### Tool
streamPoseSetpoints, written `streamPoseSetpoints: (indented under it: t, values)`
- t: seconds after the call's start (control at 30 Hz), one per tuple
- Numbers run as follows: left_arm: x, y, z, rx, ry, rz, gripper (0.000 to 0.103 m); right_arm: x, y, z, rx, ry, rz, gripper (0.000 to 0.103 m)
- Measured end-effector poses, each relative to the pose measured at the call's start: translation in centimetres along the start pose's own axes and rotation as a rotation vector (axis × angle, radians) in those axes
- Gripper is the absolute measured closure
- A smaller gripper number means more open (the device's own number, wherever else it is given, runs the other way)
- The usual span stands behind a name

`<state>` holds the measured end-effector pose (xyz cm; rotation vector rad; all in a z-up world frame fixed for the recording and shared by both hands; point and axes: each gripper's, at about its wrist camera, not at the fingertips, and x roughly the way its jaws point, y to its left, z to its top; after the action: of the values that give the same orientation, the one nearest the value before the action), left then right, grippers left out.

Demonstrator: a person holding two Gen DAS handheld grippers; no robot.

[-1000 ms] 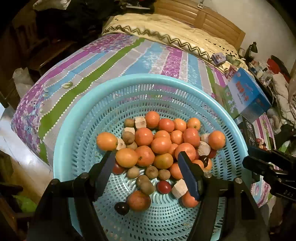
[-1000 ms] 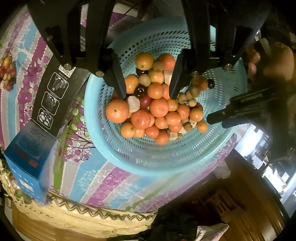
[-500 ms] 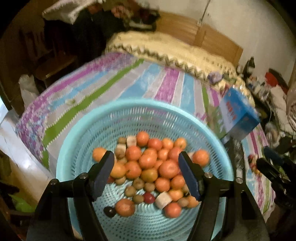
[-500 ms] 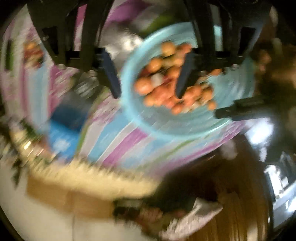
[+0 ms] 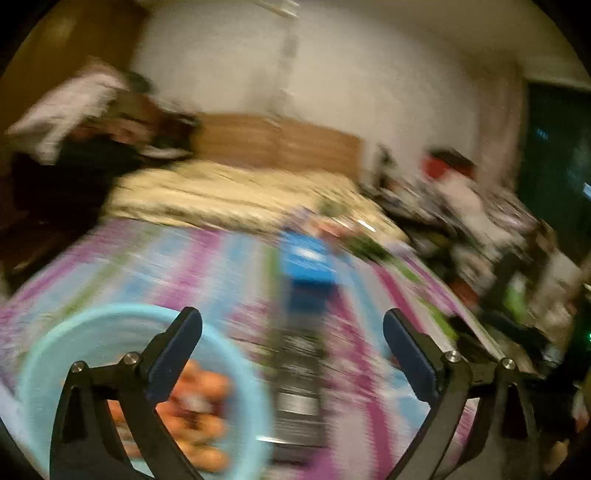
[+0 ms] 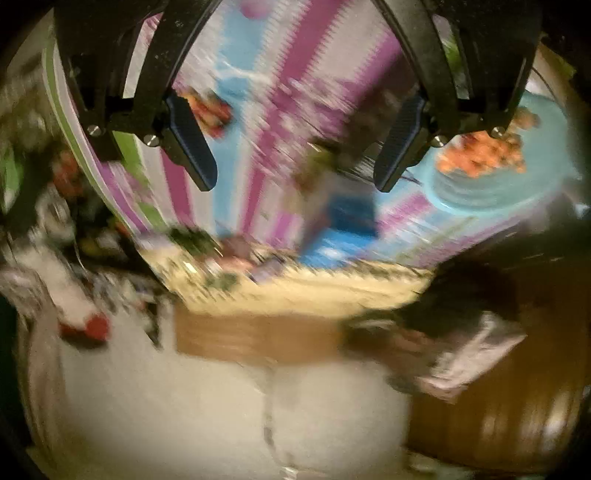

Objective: Organize fruits
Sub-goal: 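Move both open tools back to the fruit cluster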

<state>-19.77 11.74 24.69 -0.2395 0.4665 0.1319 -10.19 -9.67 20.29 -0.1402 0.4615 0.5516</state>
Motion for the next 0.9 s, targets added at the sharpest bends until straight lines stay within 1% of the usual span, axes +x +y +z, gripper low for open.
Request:
streamPoseSetpoints:
  t: [0.03, 0.1, 0.13, 0.17, 0.2, 0.23, 0.27, 0.33, 0.37, 0.4, 0.43, 0.47, 0.53, 0.57, 0.73, 0.83, 0.87, 0.9]
  values:
    - [1.5, -2.0, -0.6, 0.029, 0.033, -0.047, 0.003, 0.1, -1.0, -0.7, 0.021, 0.020, -0.011, 0.018]
    - [4.6, -5.4, -1.8, 0.073, 0.106, -0.115, 0.003, 0.8, -4.5, -2.4, 0.089, 0.080, -0.050, 0.037]
    - [7.2, -7.5, -3.1, 0.095, 0.163, -0.159, 0.003, 1.0, -5.9, -3.3, 0.116, 0.110, -0.062, 0.040]
    - [9.0, -8.7, -4.0, 0.105, 0.199, -0.178, 0.004, 1.3, -7.7, -4.4, 0.158, 0.150, -0.077, 0.042]
    - [10.9, -9.7, -4.9, 0.113, 0.239, -0.194, 0.004, 1.4, -8.9, -5.0, 0.185, 0.167, -0.086, 0.042]
    - [13.9, -10.9, -6.3, 0.123, 0.303, -0.220, 0.004, 1.5, -10.0, -5.5, 0.209, 0.181, -0.097, 0.042]
    - [15.7, -11.7, -7.2, 0.121, 0.340, -0.237, 0.006, 1.4, -11.1, -6.1, 0.230, 0.195, -0.109, 0.042]
    - [18.9, -13.1, -9.0, 0.093, 0.395, -0.265, 0.018, 1.6, -13.0, -6.9, 0.260, 0.217, -0.132, 0.042]
    - [20.8, -13.7, -9.8, 0.066, 0.429, -0.290, 0.033, 1.4, -13.9, -7.5, 0.271, 0.226, -0.142, 0.042]
    - [22.1, -14.1, -10.5, 0.049, 0.457, -0.296, 0.043, 1.5, -14.5, -7.9, 0.281, 0.234, -0.149, 0.042]
    - [23.6, -14.5, -11.1, 0.031, 0.483, -0.301, 0.055, 1.6, -15.2, -8.3, 0.292, 0.242, -0.154, 0.042]
    - [24.9, -14.8, -11.7, 0.021, 0.501, -0.302, 0.061, 1.8, -16.2, -8.7, 0.309, 0.253, -0.162, 0.042]
    - [27.2, -15.8, -12.9, 0.019, 0.537, -0.298, 0.064, 2.2, -17.4, -9.4, 0.334, 0.261, -0.167, 0.042]
    - [27.9, -16.2, -13.2, 0.022, 0.549, -0.301, 0.067, 2.6, -18.0, -9.7, 0.342, 0.268, -0.168, 0.042]
    - [29.6, -17.5, -14.2, 0.033, 0.556, -0.283, 0.068, 4.0, -19.8, -10.5, 0.362, 0.287, -0.151, 0.042]
    - [30.4, -17.7, -14.2, 0.045, 0.543, -0.278, 0.068, 4.7, -20.1, -10.8, 0.358, 0.294, -0.124, 0.042]
    - [30.6, -17.7, -14.2, 0.047, 0.537, -0.277, 0.070, 5.0, -20.1, -11.0, 0.351, 0.295, -0.114, 0.042]
    - [30.8, -17.8, -14.2, 0.048, 0.530, -0.277, 0.070, 5.3, -20.1, -11.1, 0.342, 0.297, -0.102, 0.042]
